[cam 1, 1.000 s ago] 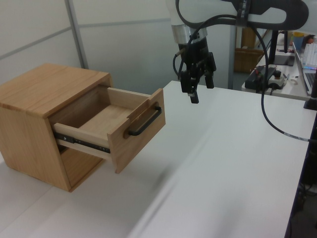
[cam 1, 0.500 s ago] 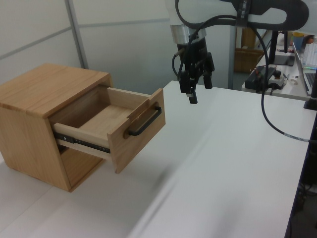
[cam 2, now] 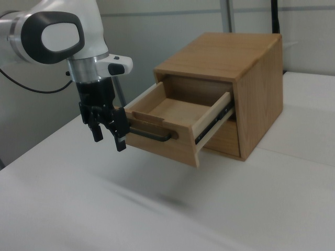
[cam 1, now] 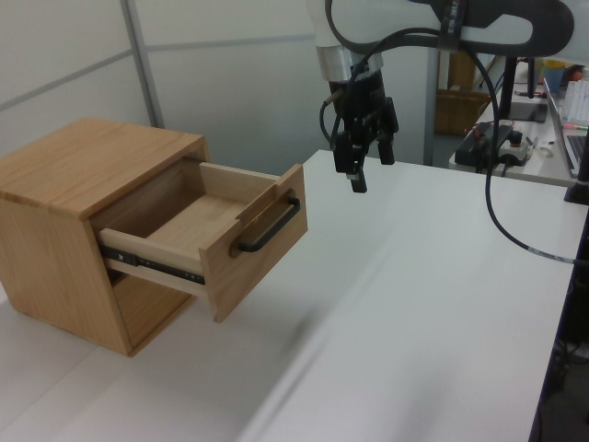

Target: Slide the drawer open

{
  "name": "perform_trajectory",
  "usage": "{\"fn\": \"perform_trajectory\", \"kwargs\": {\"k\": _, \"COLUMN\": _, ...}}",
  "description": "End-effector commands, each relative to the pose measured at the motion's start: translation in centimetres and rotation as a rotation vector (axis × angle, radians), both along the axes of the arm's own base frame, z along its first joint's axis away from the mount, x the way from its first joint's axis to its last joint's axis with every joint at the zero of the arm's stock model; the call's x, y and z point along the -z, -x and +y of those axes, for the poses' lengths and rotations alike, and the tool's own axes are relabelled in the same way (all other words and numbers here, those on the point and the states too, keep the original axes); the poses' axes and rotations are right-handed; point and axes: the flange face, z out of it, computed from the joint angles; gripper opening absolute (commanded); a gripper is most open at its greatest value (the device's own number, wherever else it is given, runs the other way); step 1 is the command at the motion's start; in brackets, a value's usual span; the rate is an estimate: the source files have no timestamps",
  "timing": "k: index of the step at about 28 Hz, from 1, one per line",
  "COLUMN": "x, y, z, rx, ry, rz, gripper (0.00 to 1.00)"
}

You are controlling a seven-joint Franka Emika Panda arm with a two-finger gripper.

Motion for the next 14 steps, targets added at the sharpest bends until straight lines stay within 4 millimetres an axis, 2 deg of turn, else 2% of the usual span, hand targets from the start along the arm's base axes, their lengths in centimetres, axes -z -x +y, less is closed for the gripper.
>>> {"fn": "perform_trajectory", "kwargs": {"k": 1, "x": -0.50, "y": -0.13, "z": 0.33, "rx": -0.024, "ry": 0.009, "rz": -0.023, "gripper": 1.00}}
{"fn": "perform_trajectory", "kwargs": {"k": 14, "x": -0.46, "y": -0.03, "z": 0.41, "rx": -0.019, "ry": 0.015, "rz": -0.016, "gripper": 1.00}}
